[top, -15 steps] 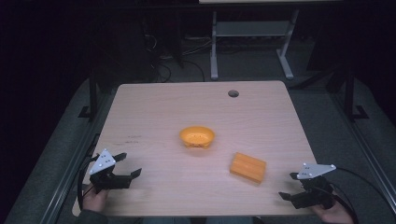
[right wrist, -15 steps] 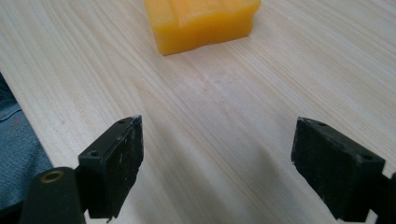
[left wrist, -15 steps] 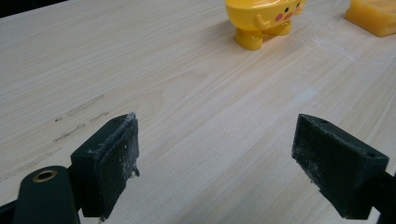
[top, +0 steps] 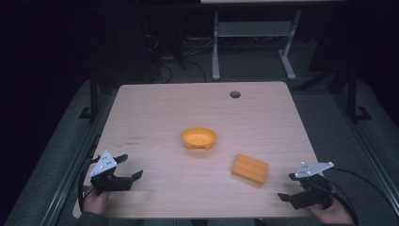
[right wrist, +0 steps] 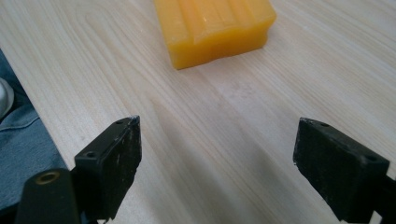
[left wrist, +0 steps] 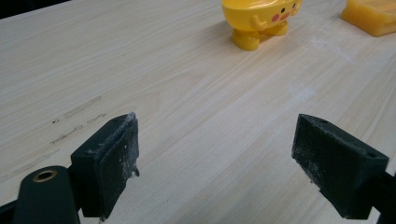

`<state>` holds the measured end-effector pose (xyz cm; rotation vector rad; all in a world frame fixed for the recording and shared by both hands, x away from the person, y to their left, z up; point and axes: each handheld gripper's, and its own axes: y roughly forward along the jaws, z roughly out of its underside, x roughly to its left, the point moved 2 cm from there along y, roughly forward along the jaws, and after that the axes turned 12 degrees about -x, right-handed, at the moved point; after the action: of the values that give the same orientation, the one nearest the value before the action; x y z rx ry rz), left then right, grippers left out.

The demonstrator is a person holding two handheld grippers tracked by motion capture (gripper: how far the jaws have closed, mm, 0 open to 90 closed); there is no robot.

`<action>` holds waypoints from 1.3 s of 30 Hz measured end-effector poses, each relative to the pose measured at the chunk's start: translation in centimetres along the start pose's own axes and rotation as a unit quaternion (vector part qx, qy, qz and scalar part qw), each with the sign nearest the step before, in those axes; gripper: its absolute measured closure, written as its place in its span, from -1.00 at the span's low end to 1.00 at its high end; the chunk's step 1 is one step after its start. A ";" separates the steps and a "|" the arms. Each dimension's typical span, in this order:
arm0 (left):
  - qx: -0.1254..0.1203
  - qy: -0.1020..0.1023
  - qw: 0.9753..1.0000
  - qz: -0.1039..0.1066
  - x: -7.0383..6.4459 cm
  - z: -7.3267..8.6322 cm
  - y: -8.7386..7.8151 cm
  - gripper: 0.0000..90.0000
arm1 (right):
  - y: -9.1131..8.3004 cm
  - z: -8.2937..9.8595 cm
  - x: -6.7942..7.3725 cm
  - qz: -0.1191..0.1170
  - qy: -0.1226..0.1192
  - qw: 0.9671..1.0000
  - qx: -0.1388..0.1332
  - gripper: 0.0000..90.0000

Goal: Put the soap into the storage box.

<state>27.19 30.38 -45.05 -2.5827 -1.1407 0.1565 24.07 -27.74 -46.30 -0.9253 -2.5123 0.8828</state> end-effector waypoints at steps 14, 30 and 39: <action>-0.002 0.003 1.000 0.003 0.0 -0.1 0.1 -0.68 | 0.8 -3.0 0.5 -0.018 -0.027 0.999 0.019 -0.67; -0.006 0.002 1.000 0.006 -0.1 -0.2 0.1 -0.68 | 3.0 -7.1 0.8 -0.041 -0.072 0.996 0.037 -0.68; -0.006 0.001 1.000 0.008 -0.1 -0.2 0.1 -0.68 | 4.9 -8.4 0.8 -0.044 -0.094 0.993 0.054 -0.68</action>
<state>27.24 30.21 -44.85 -2.6022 -1.1237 0.1522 29.84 -20.60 -43.01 -0.7205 -2.6068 1.1123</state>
